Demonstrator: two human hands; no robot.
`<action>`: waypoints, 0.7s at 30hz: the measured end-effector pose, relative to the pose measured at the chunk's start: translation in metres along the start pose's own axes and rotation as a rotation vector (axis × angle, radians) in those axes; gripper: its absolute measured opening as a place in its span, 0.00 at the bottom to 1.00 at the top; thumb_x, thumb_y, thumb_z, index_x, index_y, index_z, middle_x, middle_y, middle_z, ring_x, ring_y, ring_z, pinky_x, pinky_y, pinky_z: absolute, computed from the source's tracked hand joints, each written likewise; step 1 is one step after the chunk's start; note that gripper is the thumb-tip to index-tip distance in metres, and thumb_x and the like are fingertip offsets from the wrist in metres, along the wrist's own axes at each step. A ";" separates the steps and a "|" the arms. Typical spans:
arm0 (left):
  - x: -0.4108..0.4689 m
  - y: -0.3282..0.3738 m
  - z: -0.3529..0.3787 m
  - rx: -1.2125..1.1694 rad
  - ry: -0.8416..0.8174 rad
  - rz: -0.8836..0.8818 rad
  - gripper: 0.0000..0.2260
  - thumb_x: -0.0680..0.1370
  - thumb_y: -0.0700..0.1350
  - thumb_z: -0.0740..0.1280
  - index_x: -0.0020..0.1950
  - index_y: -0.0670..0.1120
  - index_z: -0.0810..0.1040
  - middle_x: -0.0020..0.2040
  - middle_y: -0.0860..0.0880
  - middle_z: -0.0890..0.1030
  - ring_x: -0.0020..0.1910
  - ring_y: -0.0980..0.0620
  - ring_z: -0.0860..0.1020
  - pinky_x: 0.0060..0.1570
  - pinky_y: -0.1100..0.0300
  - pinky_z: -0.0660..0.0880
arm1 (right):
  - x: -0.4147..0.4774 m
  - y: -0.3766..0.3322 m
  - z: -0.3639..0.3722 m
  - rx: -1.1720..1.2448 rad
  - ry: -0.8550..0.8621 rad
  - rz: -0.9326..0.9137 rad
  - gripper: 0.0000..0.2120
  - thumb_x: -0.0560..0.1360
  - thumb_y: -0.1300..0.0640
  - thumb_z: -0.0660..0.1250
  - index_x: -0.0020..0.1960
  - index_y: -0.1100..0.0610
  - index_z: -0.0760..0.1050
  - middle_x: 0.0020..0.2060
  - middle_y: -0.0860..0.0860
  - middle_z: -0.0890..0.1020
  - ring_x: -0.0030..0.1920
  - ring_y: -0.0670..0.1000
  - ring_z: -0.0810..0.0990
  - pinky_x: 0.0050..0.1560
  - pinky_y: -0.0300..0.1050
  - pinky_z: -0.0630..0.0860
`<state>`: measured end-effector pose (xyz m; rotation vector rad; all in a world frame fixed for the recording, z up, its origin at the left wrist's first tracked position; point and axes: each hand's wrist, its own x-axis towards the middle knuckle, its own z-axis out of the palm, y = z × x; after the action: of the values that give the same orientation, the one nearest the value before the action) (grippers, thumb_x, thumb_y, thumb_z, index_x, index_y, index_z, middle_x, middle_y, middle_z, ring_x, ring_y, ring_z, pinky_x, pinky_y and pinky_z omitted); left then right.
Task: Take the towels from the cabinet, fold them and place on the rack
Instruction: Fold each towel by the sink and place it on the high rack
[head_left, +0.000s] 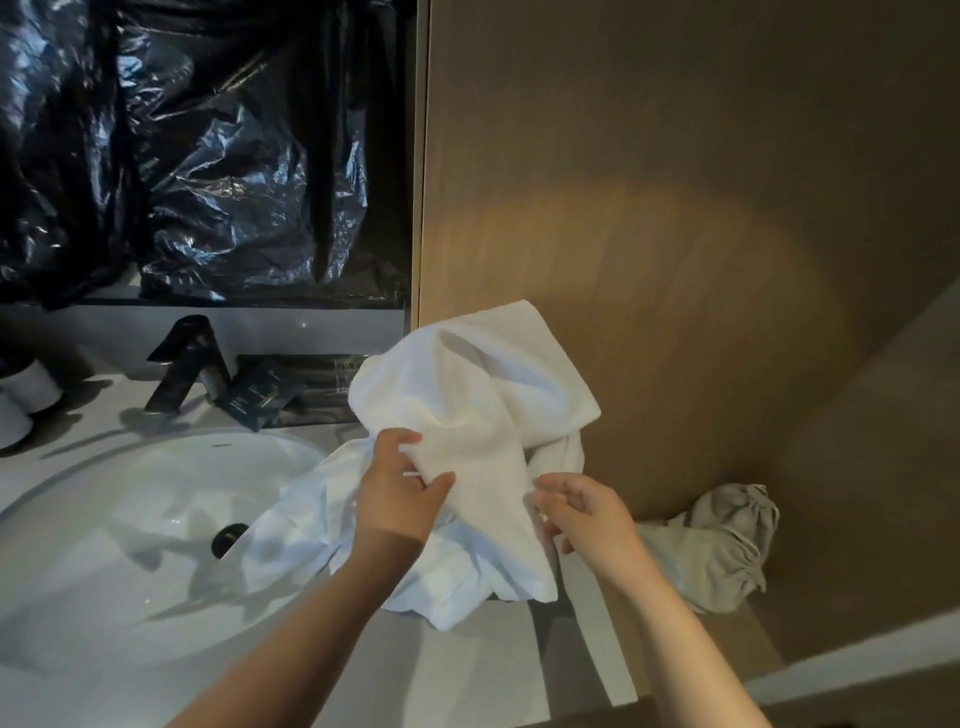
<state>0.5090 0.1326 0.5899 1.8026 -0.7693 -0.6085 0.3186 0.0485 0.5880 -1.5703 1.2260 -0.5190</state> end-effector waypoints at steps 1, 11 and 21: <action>0.000 0.003 -0.002 0.000 0.005 0.021 0.18 0.72 0.40 0.74 0.56 0.49 0.70 0.43 0.50 0.76 0.42 0.49 0.78 0.43 0.61 0.76 | 0.000 0.001 0.000 -0.013 0.006 -0.003 0.14 0.78 0.53 0.68 0.62 0.56 0.77 0.45 0.49 0.85 0.40 0.47 0.83 0.31 0.33 0.73; 0.008 0.021 -0.017 -0.108 -0.062 0.156 0.19 0.74 0.44 0.73 0.61 0.57 0.73 0.53 0.62 0.75 0.42 0.70 0.79 0.43 0.72 0.73 | -0.008 0.003 0.005 -0.014 -0.175 0.107 0.17 0.76 0.49 0.70 0.62 0.55 0.77 0.50 0.50 0.85 0.46 0.48 0.84 0.41 0.37 0.78; 0.009 0.016 -0.015 -0.117 -0.242 0.184 0.29 0.77 0.46 0.68 0.75 0.57 0.61 0.66 0.59 0.68 0.64 0.50 0.76 0.56 0.66 0.74 | -0.016 -0.003 0.006 0.151 -0.182 -0.035 0.10 0.74 0.65 0.71 0.55 0.62 0.79 0.38 0.57 0.82 0.36 0.46 0.80 0.39 0.34 0.75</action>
<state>0.5222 0.1307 0.6093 1.5478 -1.0291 -0.7419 0.3183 0.0649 0.5920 -1.4780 1.0009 -0.4691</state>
